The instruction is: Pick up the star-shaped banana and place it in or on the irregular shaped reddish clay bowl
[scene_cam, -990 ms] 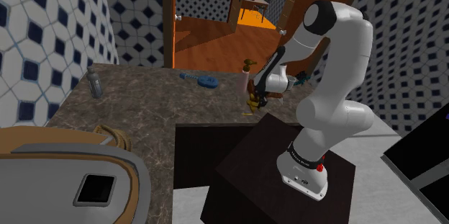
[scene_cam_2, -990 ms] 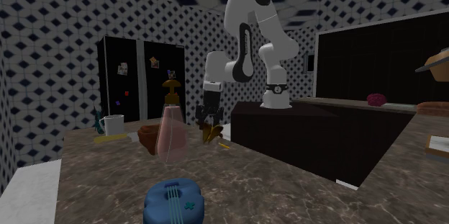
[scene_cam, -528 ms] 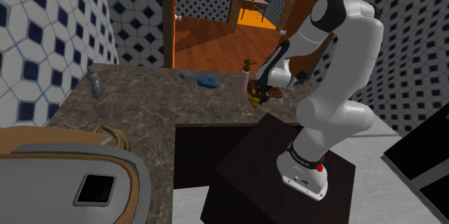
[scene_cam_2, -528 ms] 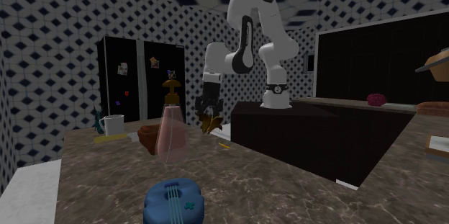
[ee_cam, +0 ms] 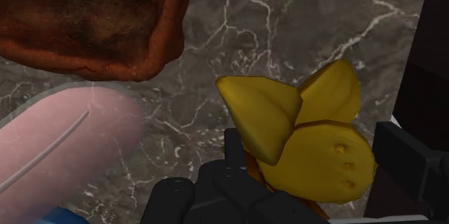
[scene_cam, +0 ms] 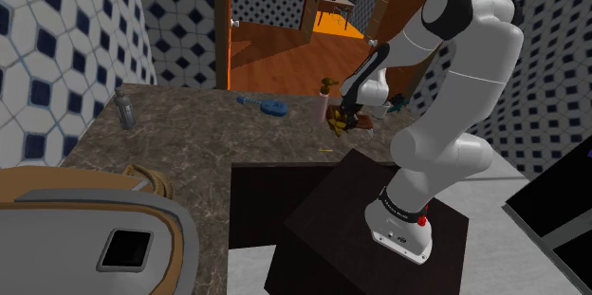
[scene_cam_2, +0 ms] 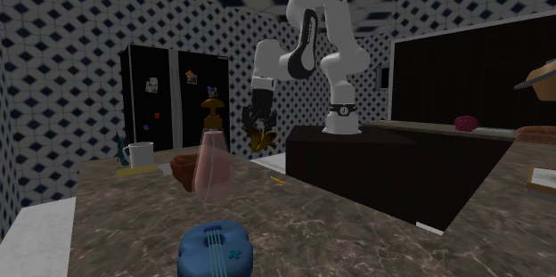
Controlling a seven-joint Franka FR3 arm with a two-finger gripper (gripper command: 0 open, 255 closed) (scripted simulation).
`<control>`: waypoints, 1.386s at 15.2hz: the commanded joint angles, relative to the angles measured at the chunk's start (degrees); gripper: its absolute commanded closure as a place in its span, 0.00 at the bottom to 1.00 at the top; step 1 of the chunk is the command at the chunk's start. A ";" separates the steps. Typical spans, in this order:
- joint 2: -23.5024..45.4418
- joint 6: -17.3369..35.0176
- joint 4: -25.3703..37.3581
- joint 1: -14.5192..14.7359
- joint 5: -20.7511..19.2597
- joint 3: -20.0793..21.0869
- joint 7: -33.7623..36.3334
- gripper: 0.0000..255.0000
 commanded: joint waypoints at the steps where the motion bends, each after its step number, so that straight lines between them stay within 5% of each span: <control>1: -1.60 -1.54 -0.08 -0.04 0.01 0.00 0.02 1.00; 12: -10.20 -9.76 -0.45 -0.09 0.05 0.01 0.29 1.00; 21: 1.64 -17.32 18.55 -5.54 1.38 -2.53 -8.63 1.00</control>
